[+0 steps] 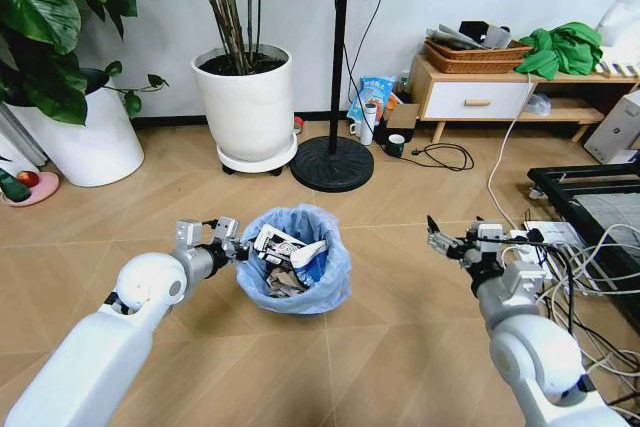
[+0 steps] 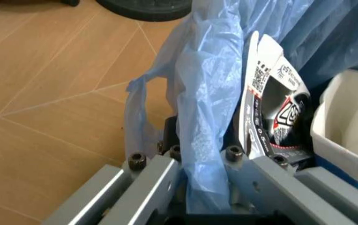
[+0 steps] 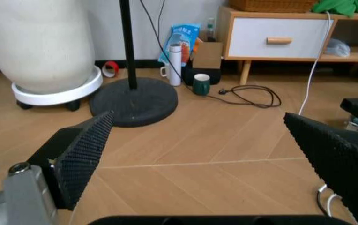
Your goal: Pick up the trash bin and place the garbage on the floor into it.
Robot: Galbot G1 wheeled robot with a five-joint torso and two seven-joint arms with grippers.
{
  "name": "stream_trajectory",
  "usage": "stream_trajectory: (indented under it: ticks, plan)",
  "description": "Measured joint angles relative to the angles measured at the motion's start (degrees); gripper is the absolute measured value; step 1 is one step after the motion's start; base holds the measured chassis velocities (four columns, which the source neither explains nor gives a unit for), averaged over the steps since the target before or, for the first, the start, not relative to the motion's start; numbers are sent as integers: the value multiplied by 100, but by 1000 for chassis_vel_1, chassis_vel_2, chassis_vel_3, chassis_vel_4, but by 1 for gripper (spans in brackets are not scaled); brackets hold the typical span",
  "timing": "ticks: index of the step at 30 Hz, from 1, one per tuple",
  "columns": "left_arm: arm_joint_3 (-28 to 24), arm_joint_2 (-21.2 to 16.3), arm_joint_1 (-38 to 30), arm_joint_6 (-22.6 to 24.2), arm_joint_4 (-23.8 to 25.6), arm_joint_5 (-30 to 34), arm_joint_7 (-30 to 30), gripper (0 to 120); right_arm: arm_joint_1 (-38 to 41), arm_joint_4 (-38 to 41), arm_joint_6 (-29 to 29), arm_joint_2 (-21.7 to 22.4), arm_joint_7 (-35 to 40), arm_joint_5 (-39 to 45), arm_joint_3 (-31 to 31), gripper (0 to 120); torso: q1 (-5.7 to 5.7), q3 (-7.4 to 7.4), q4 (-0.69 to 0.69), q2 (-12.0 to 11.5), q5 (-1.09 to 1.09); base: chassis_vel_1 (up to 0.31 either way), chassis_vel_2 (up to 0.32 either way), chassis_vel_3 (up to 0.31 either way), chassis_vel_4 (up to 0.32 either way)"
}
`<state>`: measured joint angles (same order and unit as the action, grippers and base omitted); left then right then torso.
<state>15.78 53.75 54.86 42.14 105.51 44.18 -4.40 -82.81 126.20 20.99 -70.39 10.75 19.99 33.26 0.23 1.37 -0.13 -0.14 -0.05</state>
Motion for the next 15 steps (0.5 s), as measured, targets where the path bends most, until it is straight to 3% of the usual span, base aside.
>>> stream_trajectory:
  ticks: [15]
  plan:
    - [163,-58,181,0,112,-24,5,0,-190,29,-139,-202,-104,-330,-7,100,0,0,0,0,0,22,18,-24,-19]
